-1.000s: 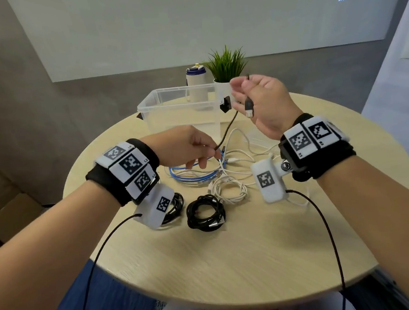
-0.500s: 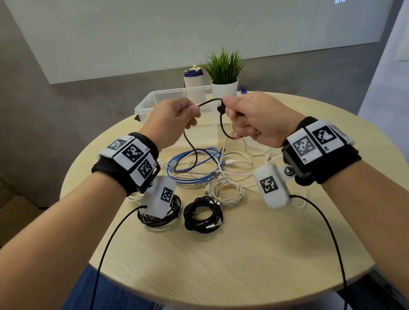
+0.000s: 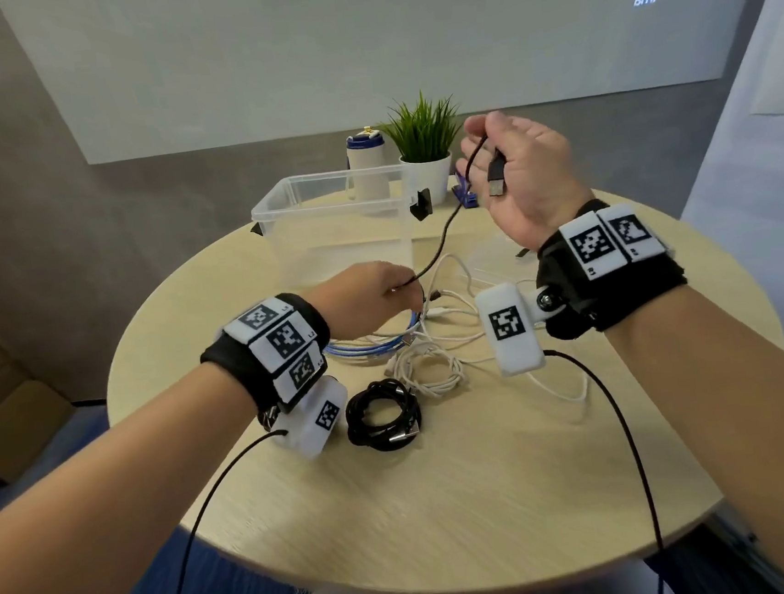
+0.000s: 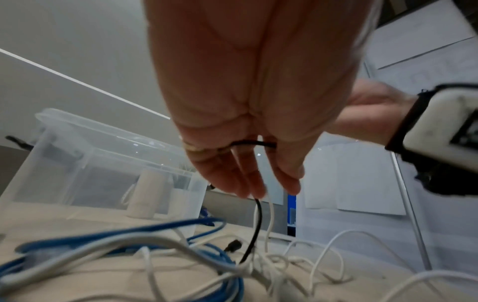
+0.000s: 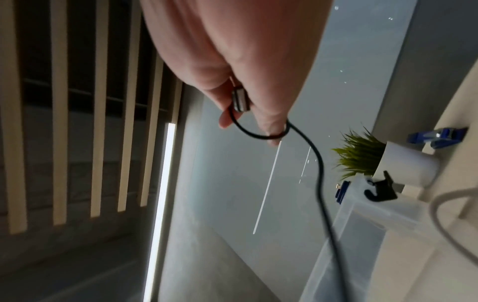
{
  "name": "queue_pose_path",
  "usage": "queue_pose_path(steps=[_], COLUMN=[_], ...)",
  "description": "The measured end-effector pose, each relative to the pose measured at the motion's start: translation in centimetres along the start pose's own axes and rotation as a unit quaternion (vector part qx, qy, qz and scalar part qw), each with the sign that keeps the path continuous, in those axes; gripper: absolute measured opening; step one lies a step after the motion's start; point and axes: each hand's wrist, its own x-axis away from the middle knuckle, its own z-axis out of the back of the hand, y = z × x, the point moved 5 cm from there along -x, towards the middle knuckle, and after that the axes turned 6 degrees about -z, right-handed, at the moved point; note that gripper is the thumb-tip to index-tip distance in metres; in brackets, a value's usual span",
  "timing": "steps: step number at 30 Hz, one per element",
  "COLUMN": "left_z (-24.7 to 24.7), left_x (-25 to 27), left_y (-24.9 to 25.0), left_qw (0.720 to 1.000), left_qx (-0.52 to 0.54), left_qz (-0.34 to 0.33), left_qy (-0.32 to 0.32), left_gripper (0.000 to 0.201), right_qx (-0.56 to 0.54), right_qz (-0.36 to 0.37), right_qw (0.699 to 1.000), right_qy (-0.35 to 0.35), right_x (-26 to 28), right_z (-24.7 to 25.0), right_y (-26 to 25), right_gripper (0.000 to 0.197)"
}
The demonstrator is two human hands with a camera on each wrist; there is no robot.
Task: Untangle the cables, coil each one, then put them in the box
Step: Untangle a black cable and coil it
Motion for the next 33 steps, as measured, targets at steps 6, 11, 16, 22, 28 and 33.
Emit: queue_pose_path(steps=[6,11,16,22,28,33], left_z=[3.9,6.6,7.3,4.5,1.4,-0.3], left_x=[0.1,-0.5,-0.9,-1.6,-1.6,-1.3], left_y=[1.9,1.5,1.0,0.1,0.2,1.3], left_qw=[0.993,0.961,0.937,0.946,0.991,0.997], left_qx=[0.070,0.186,0.228,0.257,0.099,0.045], left_qz=[-0.044,-0.029,-0.009,0.049,0.079,0.029], left_qy=[0.083,0.200,0.263,0.192,0.047,-0.049], left_gripper=[0.022,0.026,0.026,0.027,0.027,0.016], right_qx=[0.453,0.461,0.338,0.108,-0.094,-0.077], right_qz=[0.060,-0.026,-0.093,-0.087,-0.072,-0.021], right_qw=[0.889,0.884,0.923,0.980,0.989,0.995], right_qy=[0.041,-0.073,-0.158,-0.141,-0.087,-0.052], right_x=[-0.2,1.4,3.1,2.3,1.5,0.0], right_z=[0.7,-0.7,-2.0,-2.1,-1.8,-0.5], right_y=[1.3,2.9,2.4,0.5,-1.3,-1.6], right_gripper=[0.022,0.029,0.040,0.039,0.040,0.033])
